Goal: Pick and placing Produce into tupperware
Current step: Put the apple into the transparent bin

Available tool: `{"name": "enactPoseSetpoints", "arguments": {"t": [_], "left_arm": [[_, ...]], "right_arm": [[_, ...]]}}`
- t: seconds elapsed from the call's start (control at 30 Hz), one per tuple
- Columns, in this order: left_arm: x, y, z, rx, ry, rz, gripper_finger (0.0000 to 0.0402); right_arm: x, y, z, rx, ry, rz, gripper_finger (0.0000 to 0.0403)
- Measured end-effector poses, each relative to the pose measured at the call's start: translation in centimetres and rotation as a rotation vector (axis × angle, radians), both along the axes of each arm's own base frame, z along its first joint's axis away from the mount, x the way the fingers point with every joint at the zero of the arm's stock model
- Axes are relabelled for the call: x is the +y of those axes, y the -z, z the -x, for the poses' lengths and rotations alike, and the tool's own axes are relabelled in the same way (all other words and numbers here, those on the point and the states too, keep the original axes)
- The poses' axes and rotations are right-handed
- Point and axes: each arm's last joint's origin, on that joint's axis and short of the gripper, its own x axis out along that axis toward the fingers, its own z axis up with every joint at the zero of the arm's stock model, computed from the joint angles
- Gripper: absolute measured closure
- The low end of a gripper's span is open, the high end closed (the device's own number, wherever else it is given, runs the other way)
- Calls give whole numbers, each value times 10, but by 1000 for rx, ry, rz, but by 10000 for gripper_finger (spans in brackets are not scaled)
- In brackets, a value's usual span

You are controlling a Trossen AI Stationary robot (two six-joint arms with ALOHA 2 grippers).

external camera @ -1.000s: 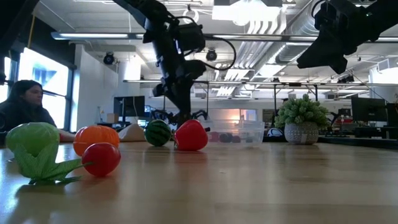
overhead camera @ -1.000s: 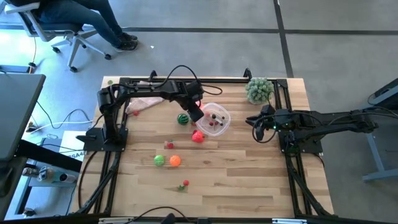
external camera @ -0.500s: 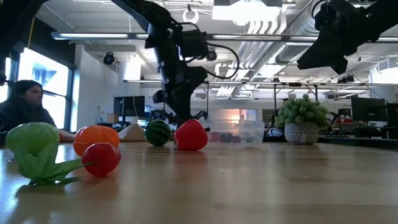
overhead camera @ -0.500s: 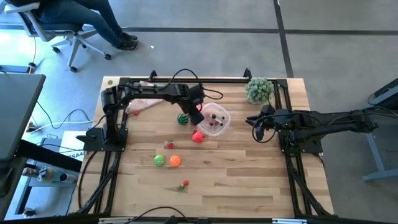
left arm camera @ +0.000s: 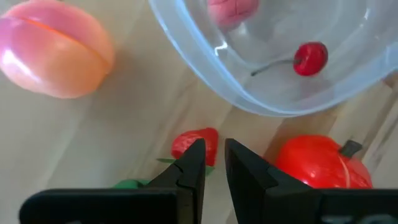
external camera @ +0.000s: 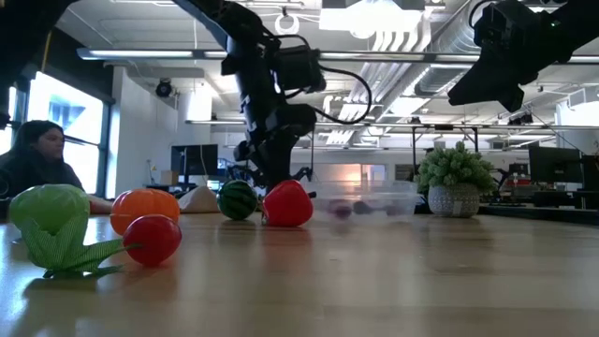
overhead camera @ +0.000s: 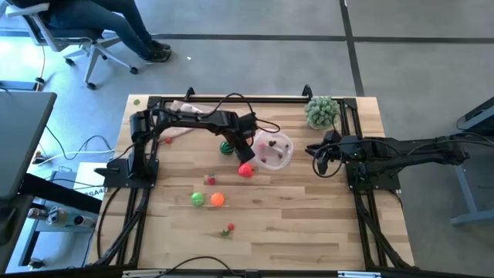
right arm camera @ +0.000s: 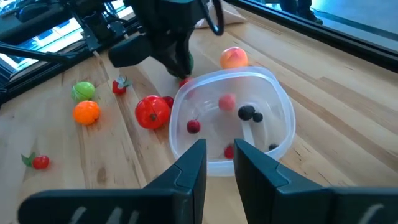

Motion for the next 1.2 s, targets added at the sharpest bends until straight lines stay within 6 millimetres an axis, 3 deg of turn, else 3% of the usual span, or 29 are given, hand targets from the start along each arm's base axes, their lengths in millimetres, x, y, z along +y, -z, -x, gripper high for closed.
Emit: {"name": "enactPoseSetpoints", "arguments": {"t": [0.27, 0.5, 0.83, 1.03, 1.2], "left_arm": [[-18, -1, -9, -22, 57, -7, 350], [-17, -9, -9, -8, 60, 14, 350], [-24, -74, -21, -2, 180, -40, 350], [-51, -109, -21, 51, 272, -105, 350], [-81, -128, -3, 30, 337, -122, 350]], "right_arm": [[0, 0, 0, 4, 5, 5, 332], [0, 1, 0, 6, 8, 0, 332], [0, 2, 1, 28, 9, 0, 332], [0, 3, 2, 36, 9, -2, 332], [0, 3, 2, 31, 14, -25, 332]]}}
